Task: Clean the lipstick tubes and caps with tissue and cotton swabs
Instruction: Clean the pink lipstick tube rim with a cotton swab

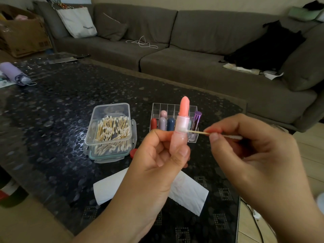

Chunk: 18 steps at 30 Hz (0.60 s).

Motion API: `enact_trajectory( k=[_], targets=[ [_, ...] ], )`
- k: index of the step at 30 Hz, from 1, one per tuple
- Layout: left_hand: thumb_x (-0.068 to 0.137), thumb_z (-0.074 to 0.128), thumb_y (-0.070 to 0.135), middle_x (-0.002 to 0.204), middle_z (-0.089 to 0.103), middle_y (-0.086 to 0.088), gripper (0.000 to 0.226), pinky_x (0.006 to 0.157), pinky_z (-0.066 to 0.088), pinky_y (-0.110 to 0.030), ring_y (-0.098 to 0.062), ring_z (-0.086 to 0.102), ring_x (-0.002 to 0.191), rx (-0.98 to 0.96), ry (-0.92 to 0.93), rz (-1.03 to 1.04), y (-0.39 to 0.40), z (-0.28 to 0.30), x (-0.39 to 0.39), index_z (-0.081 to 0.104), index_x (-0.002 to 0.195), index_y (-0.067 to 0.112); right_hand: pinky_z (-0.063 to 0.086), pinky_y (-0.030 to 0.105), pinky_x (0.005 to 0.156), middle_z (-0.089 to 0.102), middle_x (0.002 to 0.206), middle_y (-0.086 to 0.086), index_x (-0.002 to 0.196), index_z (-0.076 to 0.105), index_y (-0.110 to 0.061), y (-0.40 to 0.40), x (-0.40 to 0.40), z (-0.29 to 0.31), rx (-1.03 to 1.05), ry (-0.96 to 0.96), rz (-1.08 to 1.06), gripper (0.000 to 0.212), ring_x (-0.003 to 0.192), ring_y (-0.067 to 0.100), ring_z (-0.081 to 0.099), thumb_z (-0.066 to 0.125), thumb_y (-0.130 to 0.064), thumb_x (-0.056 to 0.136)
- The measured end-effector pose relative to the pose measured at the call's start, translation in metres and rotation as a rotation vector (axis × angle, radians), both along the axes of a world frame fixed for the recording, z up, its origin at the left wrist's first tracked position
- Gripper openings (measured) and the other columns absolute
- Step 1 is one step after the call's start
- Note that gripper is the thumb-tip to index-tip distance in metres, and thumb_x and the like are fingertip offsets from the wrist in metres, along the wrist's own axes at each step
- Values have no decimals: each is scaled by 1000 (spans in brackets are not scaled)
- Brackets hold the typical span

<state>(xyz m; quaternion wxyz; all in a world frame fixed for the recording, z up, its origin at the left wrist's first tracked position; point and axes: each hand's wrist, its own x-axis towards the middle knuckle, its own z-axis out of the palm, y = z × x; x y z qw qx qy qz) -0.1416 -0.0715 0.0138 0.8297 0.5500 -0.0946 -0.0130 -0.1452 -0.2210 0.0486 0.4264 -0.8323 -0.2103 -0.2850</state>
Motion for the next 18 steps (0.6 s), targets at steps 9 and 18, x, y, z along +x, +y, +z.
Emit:
enact_trajectory(
  k=[9, 18],
  targets=[
    [70, 67, 24, 76, 65, 12, 11, 69, 48, -13, 1, 60, 72, 39, -40, 89, -4, 2, -1, 65, 81, 25, 33, 9, 47, 51, 57, 1, 77, 66, -25, 3, 1, 1, -28, -25, -9, 12, 47, 13, 46, 56, -28, 83],
    [70, 66, 19, 81, 68, 8, 14, 68, 49, -12, 0, 64, 75, 99, -116, 186, -5, 1, 0, 64, 79, 29, 32, 8, 47, 53, 61, 2, 77, 65, -26, 4, 1, 1, -16, -28, -20, 12, 48, 12, 46, 55, -29, 82]
  ],
)
